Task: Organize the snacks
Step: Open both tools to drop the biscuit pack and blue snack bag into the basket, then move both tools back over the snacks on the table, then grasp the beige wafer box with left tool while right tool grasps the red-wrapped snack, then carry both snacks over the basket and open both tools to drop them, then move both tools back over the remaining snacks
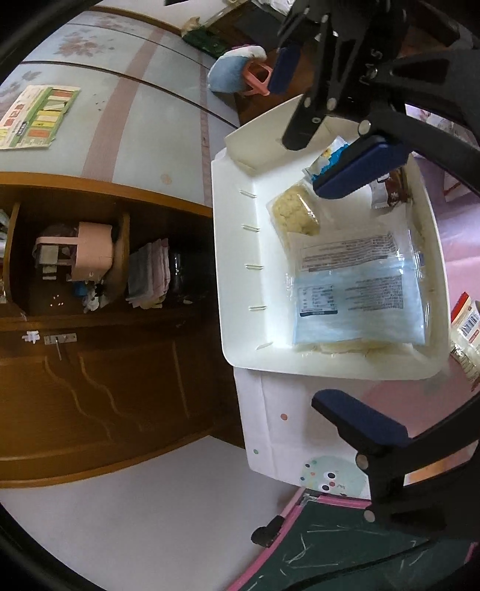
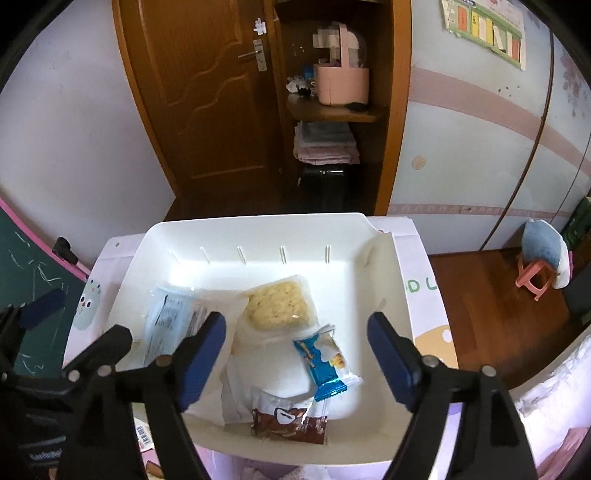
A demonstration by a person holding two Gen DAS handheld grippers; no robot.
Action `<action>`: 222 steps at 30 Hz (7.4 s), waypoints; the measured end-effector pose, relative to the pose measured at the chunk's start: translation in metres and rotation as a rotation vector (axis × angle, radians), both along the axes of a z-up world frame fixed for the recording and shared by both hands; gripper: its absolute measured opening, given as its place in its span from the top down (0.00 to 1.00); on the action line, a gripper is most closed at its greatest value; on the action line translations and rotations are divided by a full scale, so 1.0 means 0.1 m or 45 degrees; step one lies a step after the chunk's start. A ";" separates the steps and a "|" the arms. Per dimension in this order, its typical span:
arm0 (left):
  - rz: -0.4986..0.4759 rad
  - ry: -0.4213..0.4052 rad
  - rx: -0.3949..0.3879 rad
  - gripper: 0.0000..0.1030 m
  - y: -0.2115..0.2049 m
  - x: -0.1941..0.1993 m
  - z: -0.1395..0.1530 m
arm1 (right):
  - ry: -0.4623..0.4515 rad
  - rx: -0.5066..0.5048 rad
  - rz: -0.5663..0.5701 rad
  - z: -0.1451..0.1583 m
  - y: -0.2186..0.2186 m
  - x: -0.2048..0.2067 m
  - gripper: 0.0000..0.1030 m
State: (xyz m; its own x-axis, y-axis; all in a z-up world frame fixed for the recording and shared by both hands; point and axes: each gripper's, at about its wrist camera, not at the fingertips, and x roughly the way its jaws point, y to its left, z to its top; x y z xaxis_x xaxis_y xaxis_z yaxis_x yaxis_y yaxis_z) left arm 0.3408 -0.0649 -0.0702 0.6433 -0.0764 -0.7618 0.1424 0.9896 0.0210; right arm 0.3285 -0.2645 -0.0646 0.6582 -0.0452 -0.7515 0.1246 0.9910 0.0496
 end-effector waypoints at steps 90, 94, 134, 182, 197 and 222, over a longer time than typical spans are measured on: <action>0.051 0.490 -0.189 0.49 0.40 -1.82 -1.55 | 0.090 0.133 0.287 -1.12 0.74 -2.21 0.94; 0.070 0.466 -0.183 0.50 0.43 -1.84 -1.54 | 0.068 0.154 0.296 -1.09 0.74 -2.22 0.98; -0.083 -0.037 -0.042 0.50 0.27 -1.88 0.44 | -0.491 0.005 0.275 0.73 0.58 -2.08 1.00; 0.028 -0.046 0.106 0.09 0.00 -0.37 0.20 | -0.146 0.070 0.082 0.26 0.24 -0.48 0.67; 0.035 -0.049 0.039 0.09 0.13 -0.84 0.54 | -0.211 0.091 0.091 0.55 0.32 -0.97 0.61; -0.072 -0.084 -0.081 0.08 0.42 -2.51 0.61 | -0.136 0.218 -0.050 0.16 0.16 -2.55 0.25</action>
